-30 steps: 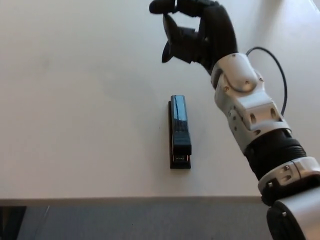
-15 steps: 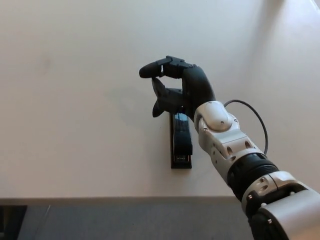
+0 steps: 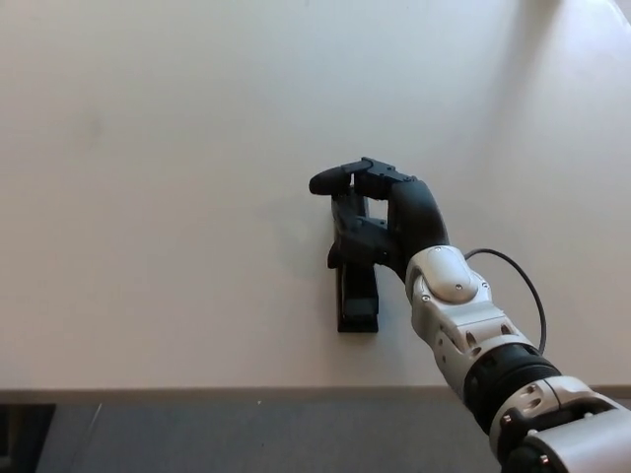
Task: The robot uses its right hand to press on the stapler that is in the middle of the desk
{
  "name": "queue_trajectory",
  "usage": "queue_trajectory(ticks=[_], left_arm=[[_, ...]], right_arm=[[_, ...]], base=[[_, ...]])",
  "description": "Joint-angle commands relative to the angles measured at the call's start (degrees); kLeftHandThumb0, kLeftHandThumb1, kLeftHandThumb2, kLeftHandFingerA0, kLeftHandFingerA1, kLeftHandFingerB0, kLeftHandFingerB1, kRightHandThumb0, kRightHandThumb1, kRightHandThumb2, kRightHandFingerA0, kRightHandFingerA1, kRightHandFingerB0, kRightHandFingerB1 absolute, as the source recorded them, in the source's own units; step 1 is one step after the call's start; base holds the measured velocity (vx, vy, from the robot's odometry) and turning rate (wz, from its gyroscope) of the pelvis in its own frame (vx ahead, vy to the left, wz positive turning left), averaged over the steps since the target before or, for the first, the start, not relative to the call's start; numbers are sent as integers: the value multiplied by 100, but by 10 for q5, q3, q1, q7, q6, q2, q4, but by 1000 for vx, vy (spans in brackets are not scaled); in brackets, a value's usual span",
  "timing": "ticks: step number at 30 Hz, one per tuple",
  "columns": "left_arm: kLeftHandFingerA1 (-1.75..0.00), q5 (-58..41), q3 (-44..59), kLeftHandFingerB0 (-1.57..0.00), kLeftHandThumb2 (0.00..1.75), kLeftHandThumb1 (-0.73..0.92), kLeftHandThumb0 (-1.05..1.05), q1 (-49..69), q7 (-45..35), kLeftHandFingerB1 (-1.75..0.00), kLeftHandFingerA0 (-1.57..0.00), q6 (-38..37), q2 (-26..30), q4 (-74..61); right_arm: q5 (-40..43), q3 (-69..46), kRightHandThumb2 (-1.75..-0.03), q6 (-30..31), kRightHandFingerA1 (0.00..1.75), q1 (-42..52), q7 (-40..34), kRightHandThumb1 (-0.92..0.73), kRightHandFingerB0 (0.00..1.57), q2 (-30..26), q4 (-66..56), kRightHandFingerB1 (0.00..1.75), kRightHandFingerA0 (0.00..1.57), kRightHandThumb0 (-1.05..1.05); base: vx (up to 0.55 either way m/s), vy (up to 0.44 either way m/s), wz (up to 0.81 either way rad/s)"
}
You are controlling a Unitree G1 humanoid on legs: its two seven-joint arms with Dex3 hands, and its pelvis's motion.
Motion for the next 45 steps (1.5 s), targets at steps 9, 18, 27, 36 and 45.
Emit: queue_trajectory(ticks=[9,18,27,36,45], left_arm=[[-49,5,-8,-2,109,66,-66,4,10,-46,-3,-16,17,-3],[-43,6,-11,-8,70,92,-66,2,11,-37,-11,-15,17,-1],[-40,10,-19,-5,70,92,-62,172,-19,-35,-8,-75,2,9],[-52,55,-50,-4,105,65,-78,226,22,-47,-13,-116,12,39],[-51,52,-59,-1,105,64,-75,235,22,-46,-8,-117,12,48]], right_arm=[[-36,23,-70,30,159,105,15,-77,69,44,43,135,93,-15],[-69,80,-71,45,145,144,-3,-78,79,49,58,124,97,-17],[-89,134,-78,-16,149,336,-7,-75,79,62,68,127,92,-14],[-94,157,-75,-25,149,423,-30,-75,82,54,77,125,94,-19],[-92,166,-74,-31,149,443,-34,-75,81,51,78,124,94,-20]], base=[[0,0,0],[0,0,0],[0,0,0],[0,0,0],[0,0,0]])
